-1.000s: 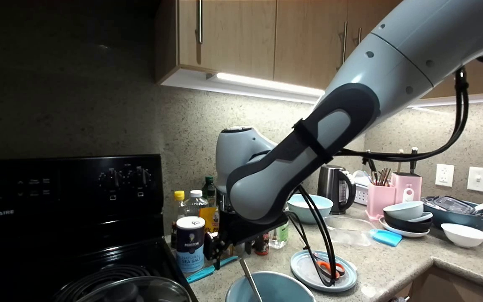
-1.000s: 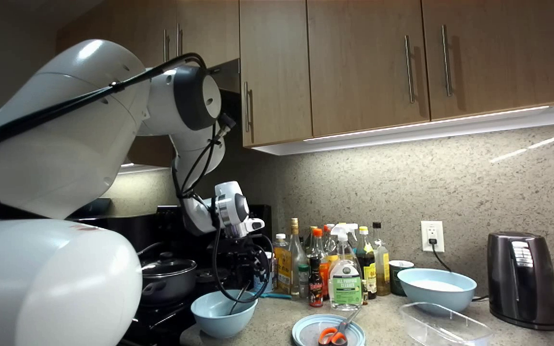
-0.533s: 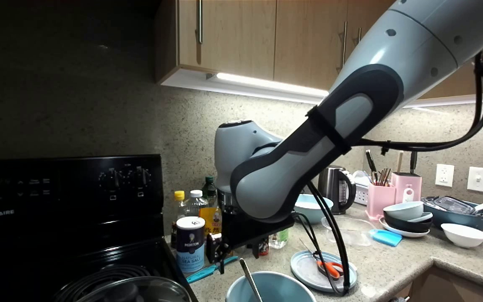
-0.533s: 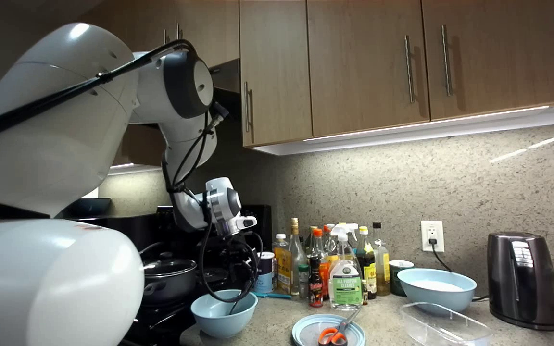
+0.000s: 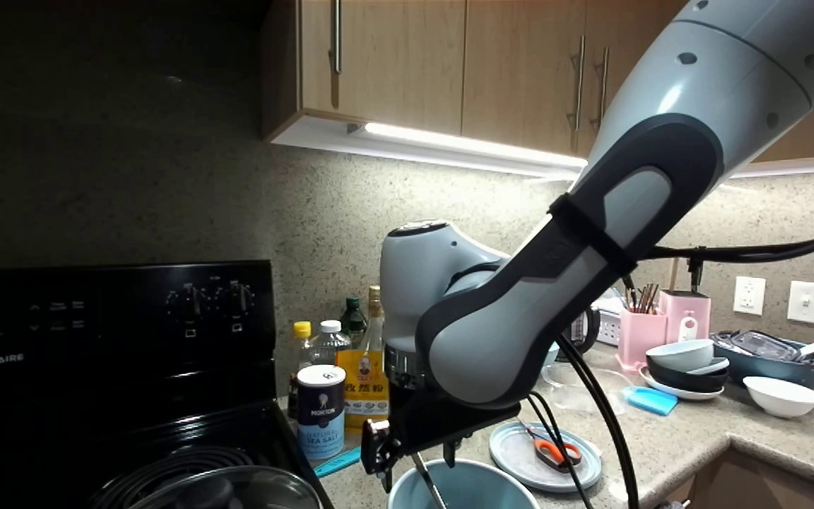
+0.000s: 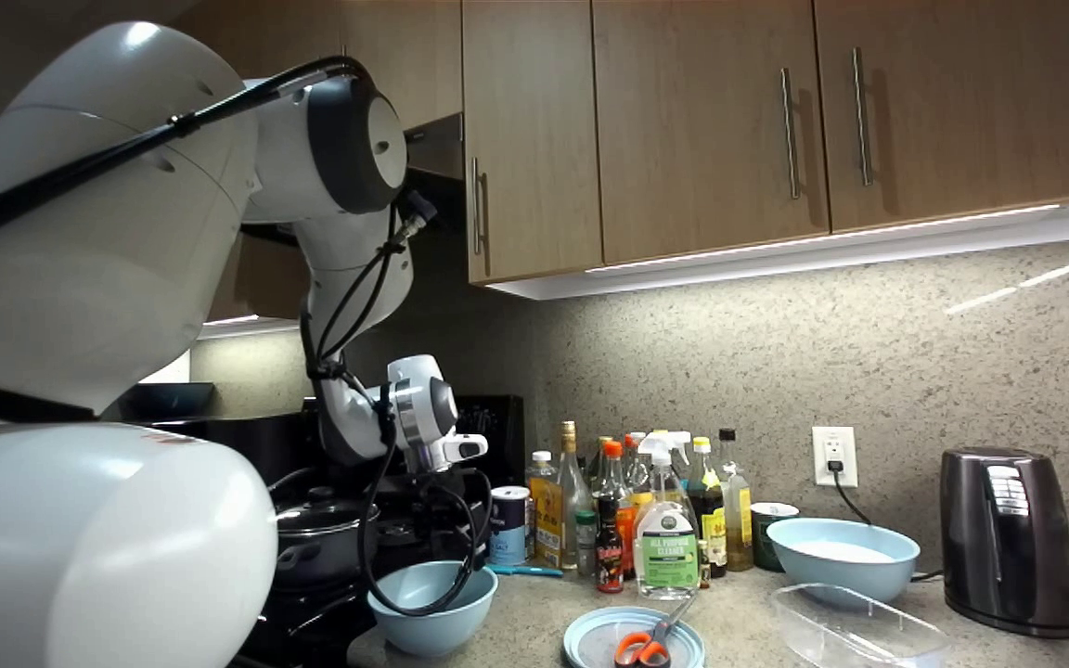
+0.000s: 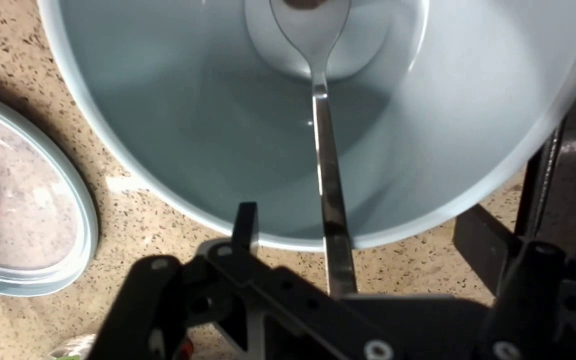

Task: Pick up the spoon and put it in the bowl

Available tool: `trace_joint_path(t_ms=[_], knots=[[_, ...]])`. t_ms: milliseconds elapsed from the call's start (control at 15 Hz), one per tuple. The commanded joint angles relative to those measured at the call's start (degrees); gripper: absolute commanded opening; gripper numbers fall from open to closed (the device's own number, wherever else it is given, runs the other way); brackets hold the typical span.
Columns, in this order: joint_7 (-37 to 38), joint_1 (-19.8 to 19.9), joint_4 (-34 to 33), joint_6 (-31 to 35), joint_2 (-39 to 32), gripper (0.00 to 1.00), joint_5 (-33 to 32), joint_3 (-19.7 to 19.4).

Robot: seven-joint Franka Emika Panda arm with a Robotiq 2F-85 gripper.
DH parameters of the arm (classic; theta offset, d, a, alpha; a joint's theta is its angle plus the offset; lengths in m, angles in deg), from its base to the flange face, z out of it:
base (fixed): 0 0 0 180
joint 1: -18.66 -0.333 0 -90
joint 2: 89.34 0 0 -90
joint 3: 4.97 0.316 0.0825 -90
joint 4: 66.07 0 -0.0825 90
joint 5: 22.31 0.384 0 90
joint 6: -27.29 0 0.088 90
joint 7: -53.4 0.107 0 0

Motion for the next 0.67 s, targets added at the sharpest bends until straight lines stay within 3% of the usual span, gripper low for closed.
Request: trace_joint_path(t_ms=[0,333,400,600], knots=[[0.3,1.3,-0.1,-0.3,0.1,1.00,-0.6,1.3],[3.9,-0.9,0.4,3.3,-0.9,1.00,-6.5,-0.6],[0.9,0.8,1.3,2.2,1.7,1.00,-4.2,0.8],[4.3,-0.3,1.7,3.5,3.5,1.00,-8.8,-0.9]])
